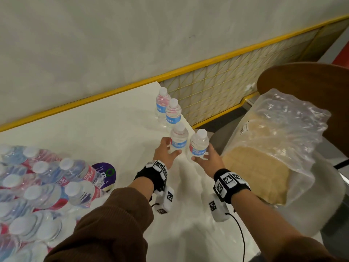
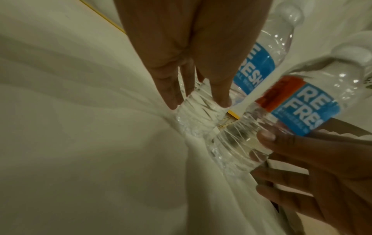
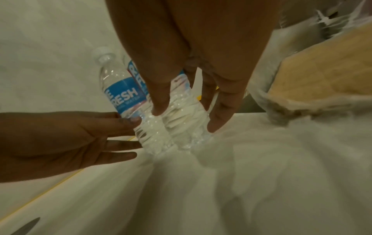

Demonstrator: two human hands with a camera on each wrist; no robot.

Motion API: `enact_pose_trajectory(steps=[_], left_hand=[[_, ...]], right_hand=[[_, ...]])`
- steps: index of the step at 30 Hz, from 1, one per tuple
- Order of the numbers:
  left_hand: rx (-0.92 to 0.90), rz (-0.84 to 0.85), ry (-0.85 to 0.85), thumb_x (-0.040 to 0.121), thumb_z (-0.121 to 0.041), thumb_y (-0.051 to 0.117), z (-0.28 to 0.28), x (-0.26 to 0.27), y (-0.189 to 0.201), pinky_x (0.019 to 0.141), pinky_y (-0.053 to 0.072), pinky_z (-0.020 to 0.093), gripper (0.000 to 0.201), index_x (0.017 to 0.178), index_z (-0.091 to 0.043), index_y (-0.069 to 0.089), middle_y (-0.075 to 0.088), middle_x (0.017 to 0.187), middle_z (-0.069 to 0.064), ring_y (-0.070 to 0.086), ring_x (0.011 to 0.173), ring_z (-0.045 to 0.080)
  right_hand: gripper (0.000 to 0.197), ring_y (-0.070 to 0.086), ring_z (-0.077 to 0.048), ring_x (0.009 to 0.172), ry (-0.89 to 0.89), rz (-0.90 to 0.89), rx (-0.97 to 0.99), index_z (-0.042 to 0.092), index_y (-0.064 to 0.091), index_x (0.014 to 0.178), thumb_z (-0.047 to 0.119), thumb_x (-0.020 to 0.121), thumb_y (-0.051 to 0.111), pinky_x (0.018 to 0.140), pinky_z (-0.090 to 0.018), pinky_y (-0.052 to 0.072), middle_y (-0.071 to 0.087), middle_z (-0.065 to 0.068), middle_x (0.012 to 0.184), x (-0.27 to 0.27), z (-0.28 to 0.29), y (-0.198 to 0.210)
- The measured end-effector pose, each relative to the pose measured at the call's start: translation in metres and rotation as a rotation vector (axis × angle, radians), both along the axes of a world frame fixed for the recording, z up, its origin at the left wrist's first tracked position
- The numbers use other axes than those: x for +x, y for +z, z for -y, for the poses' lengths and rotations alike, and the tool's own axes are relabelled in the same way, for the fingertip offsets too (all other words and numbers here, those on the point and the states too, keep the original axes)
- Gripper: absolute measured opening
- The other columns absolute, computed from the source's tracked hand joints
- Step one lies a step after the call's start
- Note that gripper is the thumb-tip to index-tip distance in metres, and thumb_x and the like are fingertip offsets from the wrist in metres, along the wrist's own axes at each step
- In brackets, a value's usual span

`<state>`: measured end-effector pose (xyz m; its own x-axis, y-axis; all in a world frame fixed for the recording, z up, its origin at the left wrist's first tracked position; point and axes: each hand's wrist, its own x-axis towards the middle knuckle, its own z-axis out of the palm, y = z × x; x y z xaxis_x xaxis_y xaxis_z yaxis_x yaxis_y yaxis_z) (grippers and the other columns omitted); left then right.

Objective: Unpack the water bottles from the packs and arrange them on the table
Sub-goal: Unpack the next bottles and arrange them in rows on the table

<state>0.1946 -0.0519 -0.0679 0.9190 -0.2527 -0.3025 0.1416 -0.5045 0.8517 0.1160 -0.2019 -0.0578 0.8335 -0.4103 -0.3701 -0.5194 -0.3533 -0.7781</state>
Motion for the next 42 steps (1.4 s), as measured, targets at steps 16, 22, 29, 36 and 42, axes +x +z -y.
enact_pose_trajectory(steps=[16, 22, 29, 36, 42], left_hand=[[-0.018, 0.049, 0.014, 0.08, -0.025, 0.073, 0.028, 0.026, -0.022, 0.101, 0.045, 0.039, 0.061, 0.132, -0.014, 0.043, 0.057, 0.131, 0.008, 0.056, 0.119, 0.028], [-0.015, 0.082, 0.001, 0.08, -0.023, 0.073, 0.025, 0.03, -0.022, 0.101, 0.045, 0.04, 0.061, 0.133, -0.008, 0.046, 0.052, 0.132, 0.013, 0.054, 0.118, 0.03], [-0.067, 0.103, 0.014, 0.086, -0.018, 0.068, 0.021, 0.031, -0.023, 0.09, 0.039, 0.022, 0.048, 0.13, -0.007, 0.053, 0.059, 0.128, 0.011, 0.057, 0.116, 0.026], [-0.047, 0.084, 0.0, 0.086, -0.022, 0.067, 0.02, 0.034, -0.026, 0.089, 0.039, 0.022, 0.057, 0.137, -0.007, 0.046, 0.054, 0.134, 0.011, 0.055, 0.118, 0.026], [-0.011, 0.111, -0.048, 0.086, -0.028, 0.066, 0.019, 0.039, -0.032, 0.088, 0.043, 0.027, 0.06, 0.138, -0.009, 0.045, 0.053, 0.132, 0.013, 0.058, 0.112, 0.027]], right_hand=[[0.082, 0.054, -0.026, 0.119, -0.095, -0.086, 0.001, 0.03, 0.031, 0.142, 0.032, 0.074, 0.077, 0.094, -0.049, 0.05, 0.051, 0.0, 0.137, 0.016, 0.002, -0.018], [0.082, 0.056, -0.027, 0.116, -0.122, -0.075, 0.016, 0.03, 0.031, 0.142, 0.033, 0.074, 0.077, 0.094, -0.049, 0.051, 0.051, 0.0, 0.136, 0.022, 0.002, -0.02], [0.079, 0.058, -0.027, 0.114, -0.149, -0.064, -0.024, 0.028, 0.029, 0.142, 0.032, 0.077, 0.075, 0.093, -0.047, 0.051, 0.051, -0.002, 0.136, 0.024, 0.002, -0.02], [0.081, 0.053, -0.024, 0.118, -0.202, -0.008, -0.064, 0.024, 0.037, 0.133, 0.042, 0.067, 0.08, 0.097, -0.043, 0.048, 0.05, -0.003, 0.134, 0.024, -0.01, -0.025], [0.072, 0.058, -0.025, 0.114, -0.168, -0.038, 0.036, 0.027, 0.034, 0.139, 0.023, 0.079, 0.073, 0.094, -0.047, 0.051, 0.051, 0.001, 0.135, 0.02, -0.01, -0.027]])
